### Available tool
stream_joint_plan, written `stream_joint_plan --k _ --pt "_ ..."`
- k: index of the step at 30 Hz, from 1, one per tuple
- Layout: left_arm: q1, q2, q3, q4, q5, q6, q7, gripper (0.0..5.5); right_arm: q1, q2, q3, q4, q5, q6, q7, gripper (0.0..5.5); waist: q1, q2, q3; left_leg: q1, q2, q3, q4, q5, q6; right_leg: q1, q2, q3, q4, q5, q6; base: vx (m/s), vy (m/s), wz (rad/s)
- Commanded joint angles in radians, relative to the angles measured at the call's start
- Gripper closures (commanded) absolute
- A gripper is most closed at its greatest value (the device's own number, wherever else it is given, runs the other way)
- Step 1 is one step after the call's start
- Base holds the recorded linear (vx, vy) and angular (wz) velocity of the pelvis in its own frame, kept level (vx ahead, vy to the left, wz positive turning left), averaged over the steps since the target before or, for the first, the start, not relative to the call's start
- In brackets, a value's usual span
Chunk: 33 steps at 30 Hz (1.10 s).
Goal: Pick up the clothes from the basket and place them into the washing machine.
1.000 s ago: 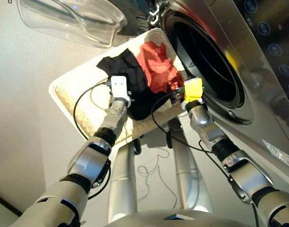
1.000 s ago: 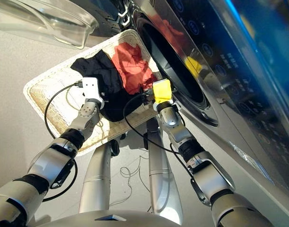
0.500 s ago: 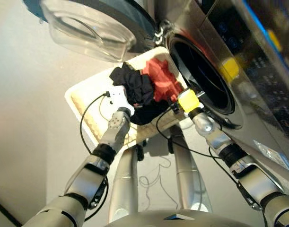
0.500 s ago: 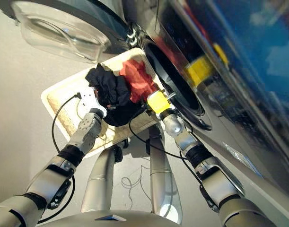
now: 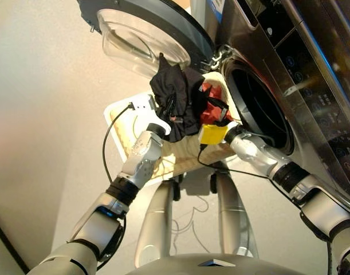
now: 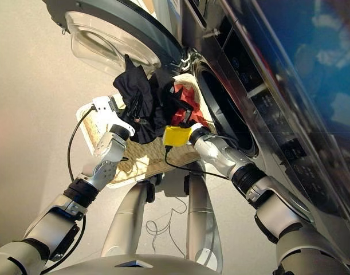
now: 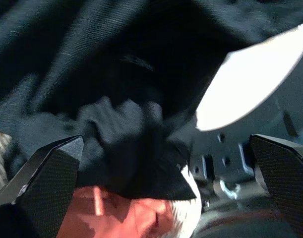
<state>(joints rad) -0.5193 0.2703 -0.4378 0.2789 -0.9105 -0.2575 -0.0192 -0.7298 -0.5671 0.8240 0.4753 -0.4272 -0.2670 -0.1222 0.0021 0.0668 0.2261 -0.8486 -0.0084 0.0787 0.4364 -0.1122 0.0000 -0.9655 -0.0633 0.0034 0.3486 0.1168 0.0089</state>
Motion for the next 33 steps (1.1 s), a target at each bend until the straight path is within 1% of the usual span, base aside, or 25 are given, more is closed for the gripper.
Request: stream_joint_plan --k 1,2,3,6,7,11,12,13,14,15,18,19,20,21,28,32,33 --pt "0.012 0.0 0.003 -0.115 -0.039 -0.055 -0.014 5.5 -0.034 0.02 0.055 -0.069 -0.144 -0.029 -0.04 0.0 0.0 0.032 -0.071 -0.029 -0.026 -0.032 -0.06 0.037 0.02 0.076 0.014 -0.054 -0.046 -0.065 0.05 0.0 0.0 0.0" --pt "0.013 0.0 0.004 -0.115 -0.039 -0.055 -0.013 5.5 -0.034 0.021 0.056 -0.068 -0.146 -0.029 -0.042 0.0 0.0 0.033 -0.071 -0.03 -0.026 -0.032 -0.06 0.036 0.02 0.076 0.015 -0.054 -0.046 -0.065 0.05 0.0 0.0 0.0" --pt "0.011 -0.007 0.001 -0.13 -0.057 -0.056 -0.004 5.5 -0.042 0.023 0.063 -0.07 -0.225 -0.014 -0.078 0.0 0.002 0.036 -0.073 -0.032 -0.026 -0.033 -0.06 0.036 0.021 0.073 0.015 -0.053 -0.043 -0.067 0.049 0.0 0.0 0.0" --pt "0.007 -0.022 -0.009 -0.148 -0.09 -0.061 0.005 5.5 -0.042 0.056 0.061 -0.049 -0.25 -0.002 -0.1 0.0 0.005 0.038 -0.072 -0.037 -0.026 -0.035 -0.059 0.037 0.023 0.069 0.015 -0.053 -0.044 -0.066 0.049 0.0 0.0 0.0" --pt "0.006 -0.028 -0.022 -0.159 -0.113 -0.061 0.011 5.5 -0.046 0.08 0.057 -0.037 -0.286 0.021 -0.135 0.0 0.009 0.042 -0.072 -0.039 -0.026 -0.035 -0.057 0.037 0.025 0.068 0.013 -0.053 -0.045 -0.065 0.049 0.0 0.0 0.0" --pt "0.009 -0.028 -0.061 -0.216 -0.159 -0.063 0.02 5.5 -0.087 0.148 0.057 0.014 -0.365 0.066 -0.214 0.0 0.024 0.053 -0.073 -0.049 -0.025 -0.034 -0.057 0.039 0.026 0.06 0.012 -0.051 -0.046 -0.062 0.05 0.0 0.0 0.0" --pt "0.015 -0.024 -0.075 -0.232 -0.171 -0.063 0.017 5.5 -0.104 0.166 0.065 0.031 -0.385 0.075 -0.225 0.0 0.029 0.055 -0.074 -0.049 -0.025 -0.033 -0.057 0.04 0.026 0.058 0.011 -0.052 -0.047 -0.06 0.05 0.0 0.0 0.0" --pt "0.016 -0.023 -0.074 -0.233 -0.172 -0.063 0.018 5.5 -0.105 0.169 0.066 0.035 -0.386 0.075 -0.227 0.0 0.029 0.054 -0.075 -0.05 -0.025 -0.033 -0.057 0.039 0.026 0.058 0.011 -0.052 -0.047 -0.06 0.05 0.0 0.0 0.0" --pt "0.024 -0.014 -0.101 -0.256 -0.192 -0.057 0.007 5.5 -0.139 0.194 0.078 0.058 -0.408 0.087 -0.231 0.0 0.036 0.057 -0.077 -0.052 -0.025 -0.033 -0.058 0.041 0.026 0.056 0.011 -0.052 -0.048 -0.059 0.05 0.0 0.0 0.0" --pt "0.024 -0.013 -0.101 -0.256 -0.192 -0.057 0.007 5.5 -0.14 0.197 0.078 0.06 -0.409 0.086 -0.232 0.0 0.036 0.056 -0.077 -0.052 -0.025 -0.033 -0.058 0.041 0.026 0.055 0.011 -0.052 -0.048 -0.059 0.05 0.0 0.0 0.0" --pt "0.025 -0.017 -0.134 -0.269 -0.227 -0.049 -0.006 5.5 -0.176 0.219 0.08 0.08 -0.425 0.1 -0.251 0.0 0.039 0.056 -0.078 -0.054 -0.026 -0.033 -0.056 0.041 0.026 0.054 0.011 -0.052 -0.048 -0.059 0.05 0.0 0.0 0.0" --pt "0.023 -0.023 -0.143 -0.275 -0.237 -0.048 -0.003 5.5 -0.184 0.219 0.072 0.079 -0.424 0.106 -0.263 1.12 0.037 0.056 -0.077 -0.054 -0.026 -0.034 -0.055 0.042 0.026 0.054 0.011 -0.051 -0.047 -0.059 0.05 0.0 0.0 0.0" --pt "0.023 -0.022 -0.143 -0.275 -0.237 -0.048 -0.003 5.5 -0.184 0.219 0.071 0.079 -0.424 0.106 -0.263 4.96 0.037 0.056 -0.077 -0.054 -0.026 -0.034 -0.054 0.042 0.026 0.054 0.011 -0.051 -0.047 -0.059 0.05 0.0 0.0 0.0" --pt "0.023 -0.029 -0.151 -0.276 -0.242 -0.043 -0.002 5.5 -0.181 0.217 0.053 0.082 -0.415 0.116 -0.278 5.5 0.034 0.057 -0.076 -0.053 -0.025 -0.036 -0.053 0.041 0.027 0.053 0.011 -0.051 -0.045 -0.06 0.05 0.0 0.0 0.0" --pt "0.034 -0.015 -0.153 -0.293 -0.244 -0.045 0.004 5.5 -0.156 0.21 0.008 0.077 -0.38 0.127 -0.305 5.5 0.033 0.055 -0.076 -0.053 -0.024 -0.035 -0.048 0.037 0.029 0.053 0.011 -0.05 -0.04 -0.06 0.049 0.0 0.0 0.0" --pt "0.051 -0.01 -0.141 -0.287 -0.235 -0.047 0.011 5.5 -0.13 0.204 -0.016 0.079 -0.348 0.128 -0.313 5.5 0.03 0.053 -0.076 -0.051 -0.023 -0.033 -0.049 0.037 0.03 0.053 0.011 -0.051 -0.04 -0.06 0.049 0.0 0.0 0.0" --pt "0.051 -0.01 -0.137 -0.284 -0.232 -0.048 0.015 4.59 -0.118 0.204 -0.029 0.088 -0.329 0.127 -0.32 5.5 0.03 0.052 -0.076 -0.05 -0.024 -0.033 -0.05 0.037 0.03 0.054 0.011 -0.051 -0.041 -0.059 0.049 0.0 0.0 0.0"
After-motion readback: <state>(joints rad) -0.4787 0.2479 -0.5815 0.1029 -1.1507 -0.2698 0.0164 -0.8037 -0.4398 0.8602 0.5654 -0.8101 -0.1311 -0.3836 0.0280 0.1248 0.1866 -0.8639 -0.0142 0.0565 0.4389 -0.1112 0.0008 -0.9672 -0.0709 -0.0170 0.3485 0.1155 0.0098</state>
